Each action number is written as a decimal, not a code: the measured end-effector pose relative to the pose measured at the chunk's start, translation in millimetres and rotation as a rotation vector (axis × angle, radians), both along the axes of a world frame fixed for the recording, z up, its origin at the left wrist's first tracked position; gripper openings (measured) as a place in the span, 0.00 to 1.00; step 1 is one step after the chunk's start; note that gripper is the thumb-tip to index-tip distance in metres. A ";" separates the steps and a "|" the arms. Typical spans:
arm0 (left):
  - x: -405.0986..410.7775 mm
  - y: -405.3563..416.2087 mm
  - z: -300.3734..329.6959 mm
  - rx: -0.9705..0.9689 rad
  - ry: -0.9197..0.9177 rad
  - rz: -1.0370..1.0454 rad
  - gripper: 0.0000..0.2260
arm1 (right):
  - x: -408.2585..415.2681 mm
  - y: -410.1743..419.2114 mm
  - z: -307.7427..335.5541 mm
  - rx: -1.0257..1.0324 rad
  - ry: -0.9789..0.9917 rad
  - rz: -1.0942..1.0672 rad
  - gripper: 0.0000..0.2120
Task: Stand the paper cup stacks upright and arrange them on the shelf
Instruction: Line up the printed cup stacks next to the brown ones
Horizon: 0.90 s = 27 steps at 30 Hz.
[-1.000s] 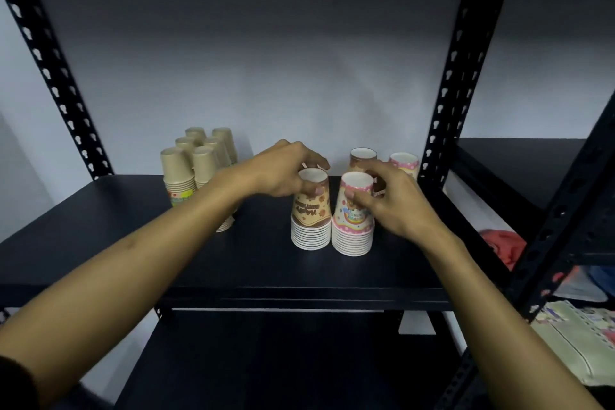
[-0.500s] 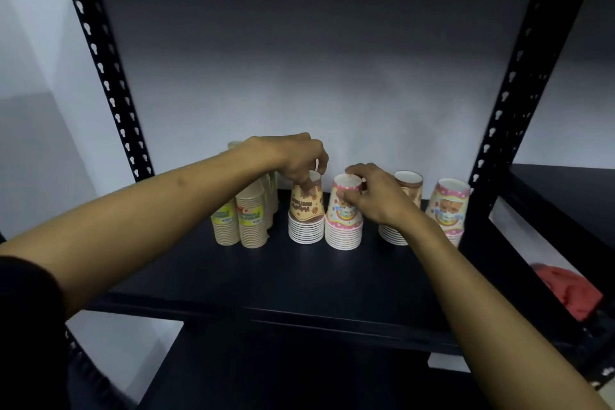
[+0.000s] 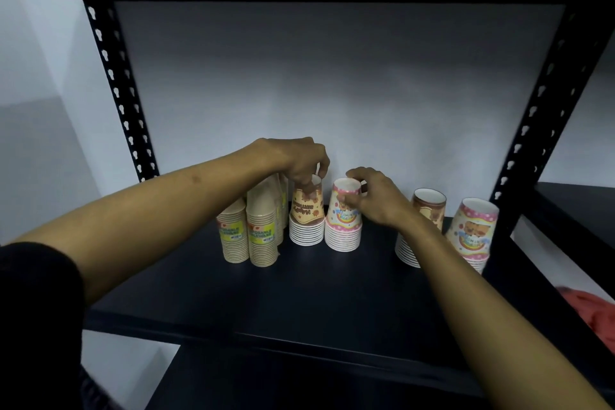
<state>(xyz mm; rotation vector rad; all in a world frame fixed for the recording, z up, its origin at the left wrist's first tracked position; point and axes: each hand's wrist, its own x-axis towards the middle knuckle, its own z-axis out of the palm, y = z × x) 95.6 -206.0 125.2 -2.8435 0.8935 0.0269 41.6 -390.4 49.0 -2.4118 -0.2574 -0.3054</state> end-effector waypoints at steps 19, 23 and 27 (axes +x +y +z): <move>16.8 14.4 -5.4 -0.068 0.019 -0.013 0.23 | 19.9 4.0 -6.8 0.144 -0.008 0.020 0.26; 19.6 17.4 -5.6 -0.080 0.020 -0.010 0.22 | 22.2 4.9 -8.2 0.159 -0.005 0.018 0.25; 21.2 18.2 -6.3 -0.095 0.032 -0.015 0.21 | 23.6 6.2 -9.2 0.179 -0.018 0.007 0.25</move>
